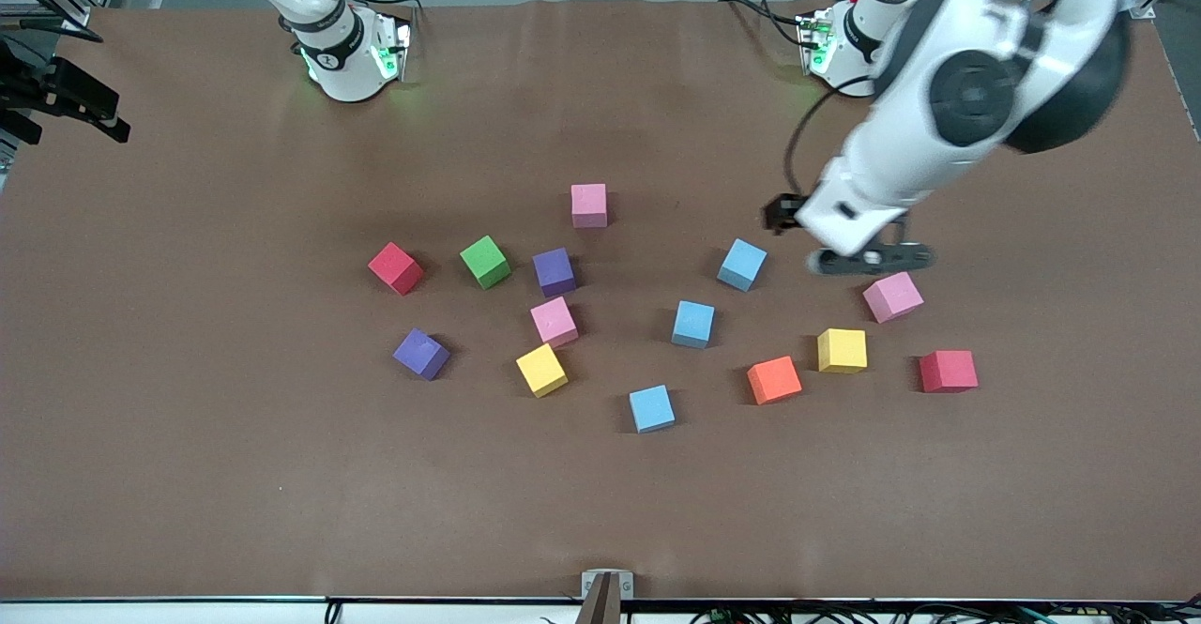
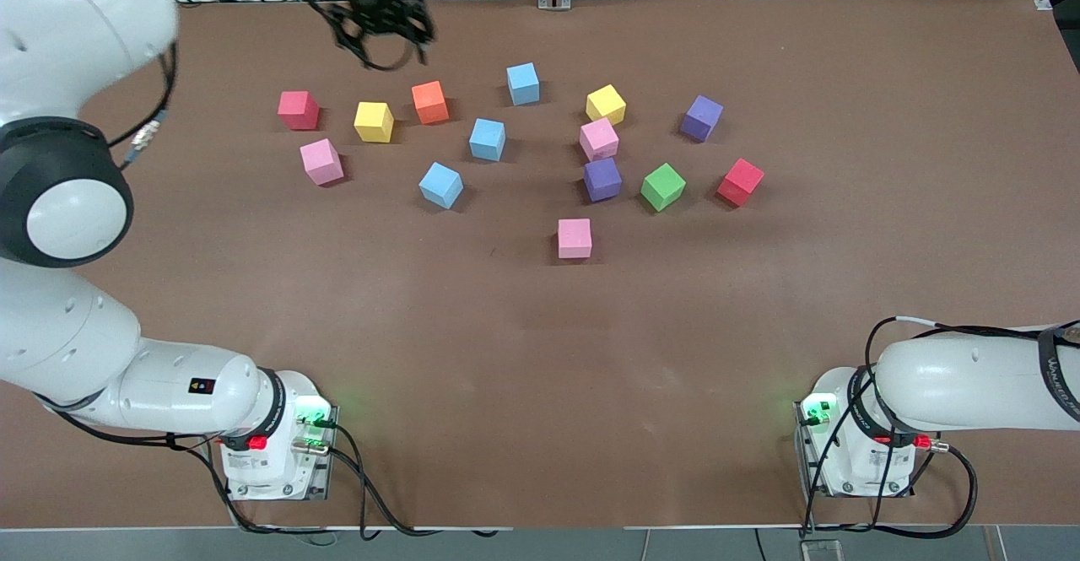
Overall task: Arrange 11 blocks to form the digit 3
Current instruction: 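Reach the left gripper over the pink cube near the table centre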
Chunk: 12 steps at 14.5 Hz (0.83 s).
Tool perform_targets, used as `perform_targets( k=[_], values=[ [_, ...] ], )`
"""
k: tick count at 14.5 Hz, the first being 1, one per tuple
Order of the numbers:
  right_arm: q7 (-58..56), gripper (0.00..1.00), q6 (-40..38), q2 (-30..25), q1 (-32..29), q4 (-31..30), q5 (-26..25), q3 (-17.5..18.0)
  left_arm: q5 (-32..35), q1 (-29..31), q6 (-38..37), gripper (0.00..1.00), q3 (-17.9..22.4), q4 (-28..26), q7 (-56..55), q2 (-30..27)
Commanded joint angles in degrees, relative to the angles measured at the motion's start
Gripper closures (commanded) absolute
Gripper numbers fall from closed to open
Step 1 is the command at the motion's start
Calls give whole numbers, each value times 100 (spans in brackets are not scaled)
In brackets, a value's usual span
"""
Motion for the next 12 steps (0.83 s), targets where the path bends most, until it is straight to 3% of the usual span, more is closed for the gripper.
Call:
perform_targets(
  k=[1,4,7,12],
  values=[
    [-20,0,-10,-121,-145,-63,169,29,6,-576,713,0,-263,-144,-1095,587],
    [-55,0,-37,-113,-145,-63,142,20,67,-1482,1486,0,-246,-153,-2193,1247],
    [-3,0,-46,-95,-127,77,98,46,568,-1923,1769,1,-263,-135,-2637,1784],
    [-38,0,-46,-86,-136,69,98,46,769,-2513,2604,2,-246,-153,-3348,2347]
  ],
)
